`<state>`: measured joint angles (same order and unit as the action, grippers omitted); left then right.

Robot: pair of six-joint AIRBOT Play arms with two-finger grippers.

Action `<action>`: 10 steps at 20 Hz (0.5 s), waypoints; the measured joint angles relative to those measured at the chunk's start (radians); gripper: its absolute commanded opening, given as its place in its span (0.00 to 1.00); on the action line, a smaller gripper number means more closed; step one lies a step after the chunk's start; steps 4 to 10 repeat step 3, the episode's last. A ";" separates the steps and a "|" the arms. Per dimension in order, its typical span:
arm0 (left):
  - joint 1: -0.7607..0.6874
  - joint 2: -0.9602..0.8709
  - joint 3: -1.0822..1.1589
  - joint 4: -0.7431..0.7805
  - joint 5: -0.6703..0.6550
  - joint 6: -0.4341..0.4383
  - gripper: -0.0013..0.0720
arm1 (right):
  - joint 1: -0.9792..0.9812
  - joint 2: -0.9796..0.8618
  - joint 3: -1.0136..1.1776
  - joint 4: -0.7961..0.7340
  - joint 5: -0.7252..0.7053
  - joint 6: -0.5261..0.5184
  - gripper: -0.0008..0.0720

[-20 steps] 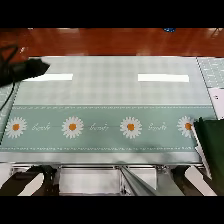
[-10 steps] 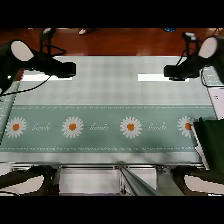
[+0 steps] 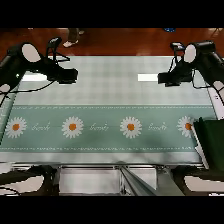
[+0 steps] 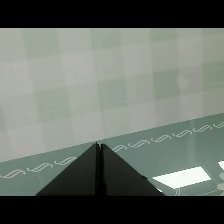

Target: Fold the shirts.

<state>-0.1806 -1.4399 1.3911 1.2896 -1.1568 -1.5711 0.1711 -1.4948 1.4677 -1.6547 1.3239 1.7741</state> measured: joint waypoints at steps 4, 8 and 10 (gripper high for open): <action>0.000 -0.005 0.000 0.001 -0.002 0.000 0.05 | 0.001 -0.002 0.000 -0.003 0.002 0.000 0.04; 0.000 -0.005 0.000 0.001 -0.002 0.000 0.05 | 0.001 -0.002 0.000 -0.003 0.002 0.000 0.04; 0.000 -0.005 0.000 0.001 -0.002 0.000 0.05 | 0.001 -0.002 0.000 -0.003 0.002 0.000 0.04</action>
